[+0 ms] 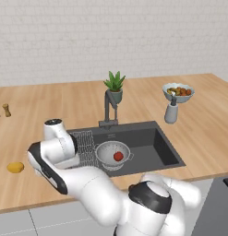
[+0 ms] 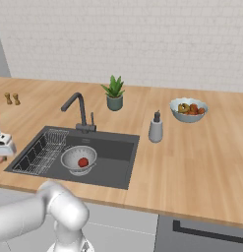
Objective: Put the colander in the sink, put the mango, peach, apple in the colander, and turn on the sink faucet and pour water over the colander.
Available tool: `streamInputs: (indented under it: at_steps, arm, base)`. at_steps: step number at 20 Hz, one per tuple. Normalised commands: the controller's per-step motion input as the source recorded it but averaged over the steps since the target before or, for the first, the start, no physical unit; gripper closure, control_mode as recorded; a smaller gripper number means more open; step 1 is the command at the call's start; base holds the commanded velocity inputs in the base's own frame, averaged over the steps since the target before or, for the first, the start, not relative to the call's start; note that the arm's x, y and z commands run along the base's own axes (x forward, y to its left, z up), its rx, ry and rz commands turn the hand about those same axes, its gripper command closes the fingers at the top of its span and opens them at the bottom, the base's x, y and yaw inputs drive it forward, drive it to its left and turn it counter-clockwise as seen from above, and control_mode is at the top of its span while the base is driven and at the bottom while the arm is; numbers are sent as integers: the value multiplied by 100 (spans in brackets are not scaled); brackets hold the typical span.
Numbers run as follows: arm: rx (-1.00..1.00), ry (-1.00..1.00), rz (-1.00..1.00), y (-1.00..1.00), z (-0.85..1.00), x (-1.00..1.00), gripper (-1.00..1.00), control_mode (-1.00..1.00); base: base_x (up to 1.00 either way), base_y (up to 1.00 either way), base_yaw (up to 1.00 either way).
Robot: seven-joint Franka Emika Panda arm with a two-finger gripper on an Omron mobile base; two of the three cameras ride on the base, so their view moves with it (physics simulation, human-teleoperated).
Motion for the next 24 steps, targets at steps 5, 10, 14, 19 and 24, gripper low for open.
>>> streamInputs:
  at_steps: [5, 10, 14, 19, 24]
  arm:
    - [0, 0, -14, -100, 0, 6, 100, -100]
    - [0, 0, -16, -94, 0, 12, 100, -100]
    - [-1, 0, -25, -62, 0, 43, 100, -100]
    - [-1, 0, -27, -41, 0, 56, 100, -100]
    - [0, 2, -15, -62, 0, 46, 100, -100]
  base:
    - [0, 0, 0]
    - [0, 0, 0]
    - [0, 0, 0]
    - [0, 0, 0]
    - [0, 0, 0]
